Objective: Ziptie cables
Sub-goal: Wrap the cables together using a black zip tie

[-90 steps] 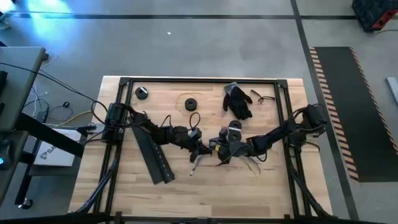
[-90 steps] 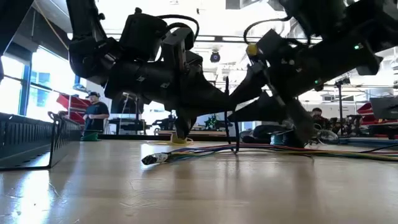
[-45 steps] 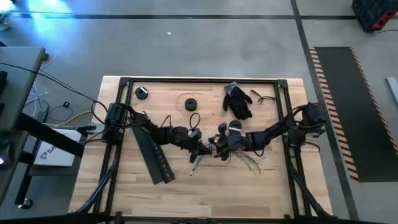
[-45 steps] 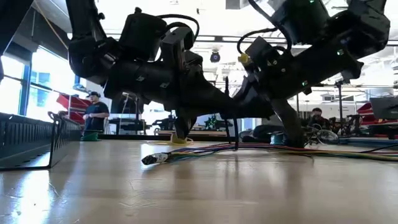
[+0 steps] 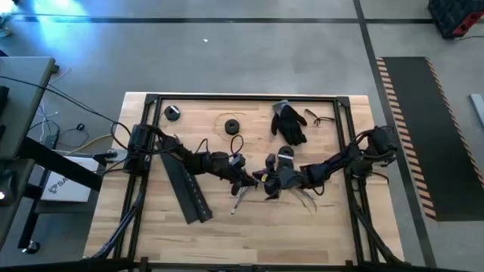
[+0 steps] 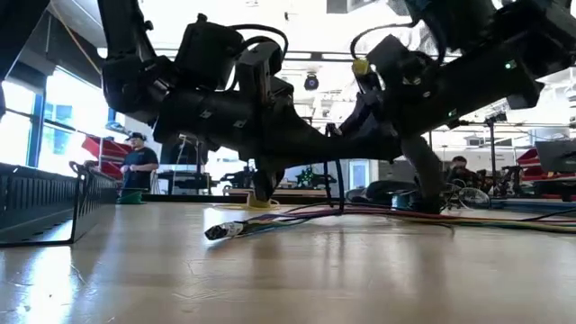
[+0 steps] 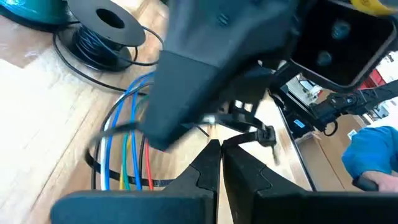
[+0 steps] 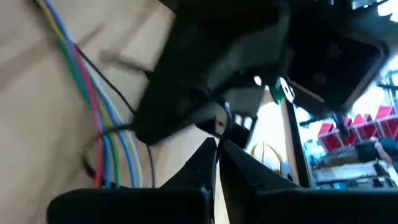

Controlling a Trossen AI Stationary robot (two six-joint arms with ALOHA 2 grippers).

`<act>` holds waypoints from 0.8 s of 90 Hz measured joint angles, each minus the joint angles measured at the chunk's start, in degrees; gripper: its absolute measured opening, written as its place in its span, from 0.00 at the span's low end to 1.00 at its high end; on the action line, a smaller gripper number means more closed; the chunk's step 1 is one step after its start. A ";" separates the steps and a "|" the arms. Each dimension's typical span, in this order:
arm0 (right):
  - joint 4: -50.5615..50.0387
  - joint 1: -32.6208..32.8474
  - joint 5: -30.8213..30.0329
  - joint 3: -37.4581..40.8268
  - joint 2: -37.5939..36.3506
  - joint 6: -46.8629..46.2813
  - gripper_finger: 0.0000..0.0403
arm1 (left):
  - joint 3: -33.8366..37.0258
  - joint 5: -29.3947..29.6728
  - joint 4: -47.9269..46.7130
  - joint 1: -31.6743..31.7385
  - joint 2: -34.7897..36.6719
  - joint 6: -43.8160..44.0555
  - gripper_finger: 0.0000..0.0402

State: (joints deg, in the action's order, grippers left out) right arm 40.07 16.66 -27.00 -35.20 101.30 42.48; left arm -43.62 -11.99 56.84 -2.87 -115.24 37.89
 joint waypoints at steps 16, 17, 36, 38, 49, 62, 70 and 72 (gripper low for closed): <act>-0.75 0.03 -0.12 0.00 0.00 -1.04 0.00 | 0.00 0.28 0.02 0.00 -0.02 -0.17 0.00; -0.85 -0.04 -0.22 0.00 0.00 -1.03 0.00 | 0.00 0.32 0.02 -0.03 -0.02 -0.29 0.00; -5.11 -0.63 -2.32 0.00 -0.96 -3.74 0.17 | 0.00 3.17 -0.07 -1.35 -0.04 -0.63 0.00; -5.70 -0.58 -2.82 0.00 -1.34 -4.35 0.21 | 0.00 3.73 -0.07 -1.57 -0.04 -0.72 0.00; -11.41 1.40 -5.96 0.00 -4.52 -9.33 0.40 | 0.02 6.27 -0.13 -2.66 -0.04 -2.06 0.00; -21.72 5.13 -11.04 0.00 -10.64 -25.13 0.57 | 0.02 10.37 -0.55 -4.11 -0.04 -3.24 0.00; -26.71 7.68 -12.06 -0.58 -14.46 -40.78 0.62 | 0.02 15.13 -0.72 -5.22 -0.07 -5.11 0.00; -27.49 8.22 -11.95 -1.02 -15.04 -44.98 0.62 | 0.02 16.56 -0.72 -5.48 -0.07 -5.55 0.00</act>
State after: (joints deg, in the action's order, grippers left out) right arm 12.58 24.88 -38.95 -36.22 86.26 -2.50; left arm -43.59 4.57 56.12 -8.36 -115.31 32.34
